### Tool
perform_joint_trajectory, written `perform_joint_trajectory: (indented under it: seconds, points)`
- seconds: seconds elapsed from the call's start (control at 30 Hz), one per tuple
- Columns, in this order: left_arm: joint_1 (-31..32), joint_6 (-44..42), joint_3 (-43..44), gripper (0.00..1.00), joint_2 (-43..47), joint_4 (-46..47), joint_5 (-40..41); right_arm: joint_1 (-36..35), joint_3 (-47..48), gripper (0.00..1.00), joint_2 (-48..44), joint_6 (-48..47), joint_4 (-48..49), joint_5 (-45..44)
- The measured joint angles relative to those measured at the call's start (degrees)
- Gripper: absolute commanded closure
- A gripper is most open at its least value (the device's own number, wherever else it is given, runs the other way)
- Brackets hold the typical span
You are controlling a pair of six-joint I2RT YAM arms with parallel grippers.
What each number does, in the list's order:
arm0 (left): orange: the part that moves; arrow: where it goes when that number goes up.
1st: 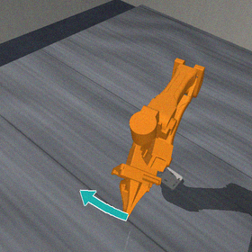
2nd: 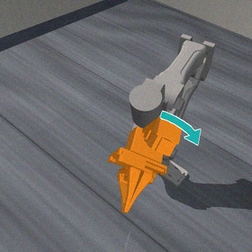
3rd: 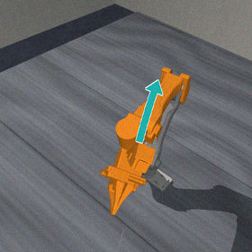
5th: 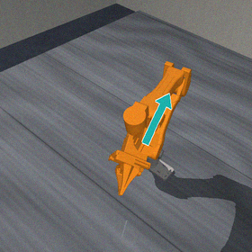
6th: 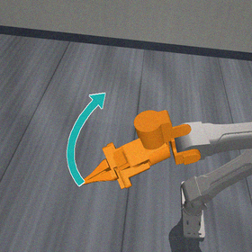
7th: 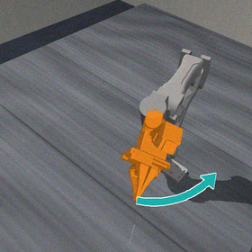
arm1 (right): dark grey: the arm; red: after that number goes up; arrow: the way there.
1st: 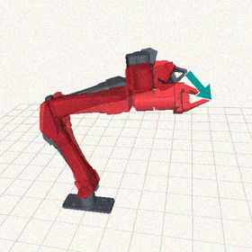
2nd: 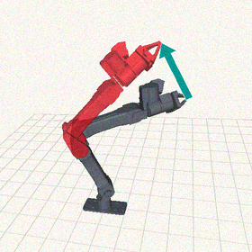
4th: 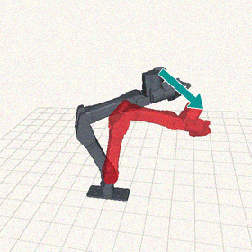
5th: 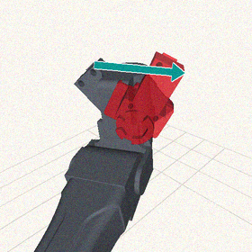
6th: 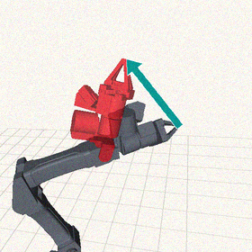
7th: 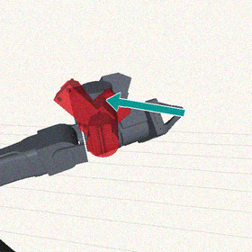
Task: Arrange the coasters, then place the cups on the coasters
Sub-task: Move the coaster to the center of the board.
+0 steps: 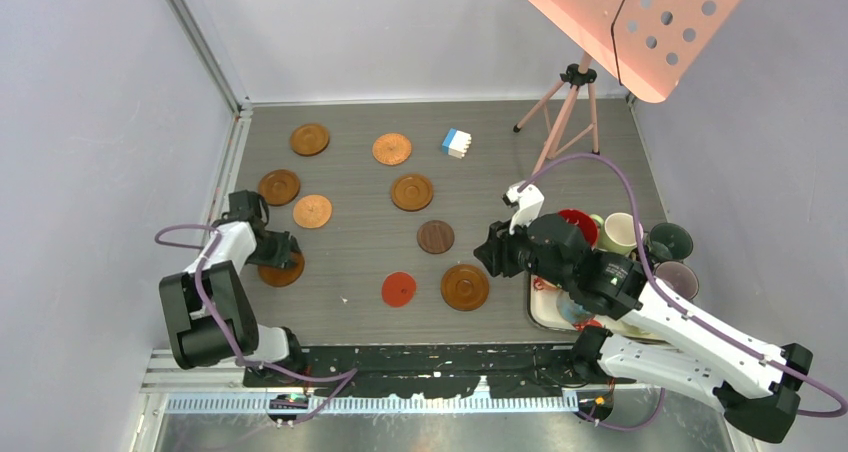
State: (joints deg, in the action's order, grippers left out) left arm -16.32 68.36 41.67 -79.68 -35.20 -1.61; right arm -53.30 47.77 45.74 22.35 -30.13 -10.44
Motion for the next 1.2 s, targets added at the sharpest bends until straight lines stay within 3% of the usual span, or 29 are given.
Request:
perform_joint_trajectory:
  seconds: [0.6,1.2]
  points:
    - [11.54,1.84,-5.16,0.69,6.93,-2.78,0.07,0.00,-0.79,0.55,-0.90,0.31,0.04,0.02]
    - [32.28,7.63,-6.67,0.69,9.73,-3.91,1.84,0.00,-0.79,0.55,1.44,0.52,1.22,0.26]
